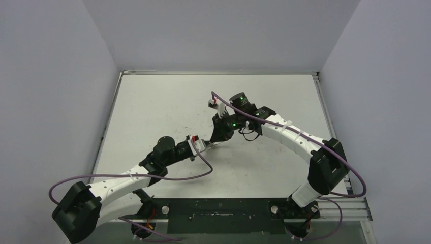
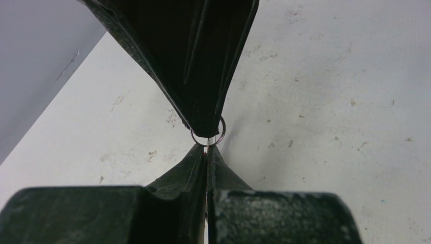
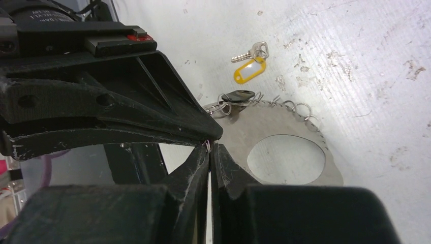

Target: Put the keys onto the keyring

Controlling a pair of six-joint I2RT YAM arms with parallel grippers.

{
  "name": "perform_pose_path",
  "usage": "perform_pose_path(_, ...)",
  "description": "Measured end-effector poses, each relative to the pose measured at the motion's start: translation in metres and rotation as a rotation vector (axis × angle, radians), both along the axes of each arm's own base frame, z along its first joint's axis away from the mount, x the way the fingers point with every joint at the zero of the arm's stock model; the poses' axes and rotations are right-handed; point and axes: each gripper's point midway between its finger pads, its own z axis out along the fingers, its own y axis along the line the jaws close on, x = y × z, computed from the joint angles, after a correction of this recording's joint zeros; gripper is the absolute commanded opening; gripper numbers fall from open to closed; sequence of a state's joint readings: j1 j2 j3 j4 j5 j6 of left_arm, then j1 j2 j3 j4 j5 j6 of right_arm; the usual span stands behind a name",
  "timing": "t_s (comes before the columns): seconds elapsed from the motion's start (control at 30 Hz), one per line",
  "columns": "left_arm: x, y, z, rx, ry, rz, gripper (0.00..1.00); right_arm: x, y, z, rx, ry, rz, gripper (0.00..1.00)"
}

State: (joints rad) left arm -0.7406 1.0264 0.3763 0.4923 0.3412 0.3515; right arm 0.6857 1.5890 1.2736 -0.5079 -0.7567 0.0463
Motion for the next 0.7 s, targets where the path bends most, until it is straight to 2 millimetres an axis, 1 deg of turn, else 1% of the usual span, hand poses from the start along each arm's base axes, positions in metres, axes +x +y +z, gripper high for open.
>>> perform_pose_path(0.1, -0.001, 0.001, -0.002, -0.018, -0.007, 0.004, 0.00, 0.000, 0.001, -0.002, 0.032, 0.035, -0.037, 0.00)
perform_pose_path(0.4, 0.003, -0.001, 0.001, -0.098, 0.007, 0.032, 0.00, 0.007, 0.001, 0.003, 0.128, 0.057, -0.200, 0.00)
perform_pose_path(0.43, 0.004, -0.001, 0.003, -0.112, 0.005, 0.037, 0.02, 0.008, 0.001, 0.005, 0.140, 0.051, -0.217, 0.00)
perform_pose_path(0.57, 0.006, -0.001, 0.012, -0.166, -0.009, 0.056, 0.31, 0.014, 0.000, 0.013, 0.192, 0.028, -0.276, 0.00)
perform_pose_path(0.63, 0.006, -0.001, 0.018, -0.194, -0.018, 0.058, 0.39, 0.022, -0.003, 0.019, 0.219, 0.002, -0.312, 0.00)
perform_pose_path(0.7, 0.006, -0.002, 0.024, -0.220, -0.024, 0.057, 0.43, 0.029, -0.005, 0.022, 0.233, -0.015, -0.341, 0.00)
